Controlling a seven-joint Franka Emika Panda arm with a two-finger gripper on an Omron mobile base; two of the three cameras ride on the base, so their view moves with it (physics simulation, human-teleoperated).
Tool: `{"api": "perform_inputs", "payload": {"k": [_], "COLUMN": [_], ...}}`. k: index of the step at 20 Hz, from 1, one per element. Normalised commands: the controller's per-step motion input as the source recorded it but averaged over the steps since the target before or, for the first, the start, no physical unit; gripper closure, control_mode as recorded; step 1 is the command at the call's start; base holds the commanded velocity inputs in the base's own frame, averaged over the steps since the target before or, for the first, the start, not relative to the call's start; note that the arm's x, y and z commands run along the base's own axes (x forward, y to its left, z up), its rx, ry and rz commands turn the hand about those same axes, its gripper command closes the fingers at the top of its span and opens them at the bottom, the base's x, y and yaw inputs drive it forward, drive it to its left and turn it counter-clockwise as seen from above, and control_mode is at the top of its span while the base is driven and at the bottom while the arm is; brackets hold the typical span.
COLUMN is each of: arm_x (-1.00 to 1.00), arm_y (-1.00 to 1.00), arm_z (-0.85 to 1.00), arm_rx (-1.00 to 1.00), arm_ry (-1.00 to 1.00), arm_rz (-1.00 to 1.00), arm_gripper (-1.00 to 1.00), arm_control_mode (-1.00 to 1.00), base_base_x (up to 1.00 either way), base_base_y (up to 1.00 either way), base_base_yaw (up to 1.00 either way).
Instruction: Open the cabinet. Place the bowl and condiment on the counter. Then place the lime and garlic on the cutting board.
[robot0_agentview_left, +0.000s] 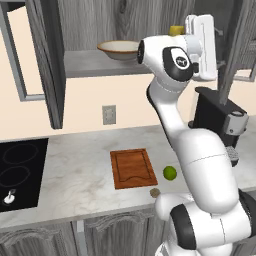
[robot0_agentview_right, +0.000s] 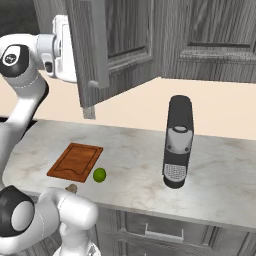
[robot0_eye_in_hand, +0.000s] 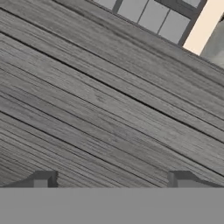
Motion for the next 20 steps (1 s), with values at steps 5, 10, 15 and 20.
{"api": "perform_inputs", "payload": {"k": [5, 10, 15, 20], "arm_x": [-0.25, -0.31, -0.25, -0.06], "arm_y": [-0.83, -0.79, -0.75, -0.60], "arm_z": [0.00, 0.00, 0.00, 0.00], "arm_rx": [0.01, 0.00, 0.01, 0.04], "arm_ry": [-0.05, -0.06, -0.05, -0.06], "arm_rz": [-0.13, -0.11, -0.05, 0.00], "arm_gripper": [-1.00, -1.00, -1.00, -1.00], "arm_control_mode": [-1.00, -1.00, -1.00, -1.00], "base_base_x": [0.00, 0.00, 0.00, 0.00], "base_base_y": [0.00, 0.00, 0.00, 0.00], "base_base_yaw": [0.00, 0.00, 0.00, 0.00]}}
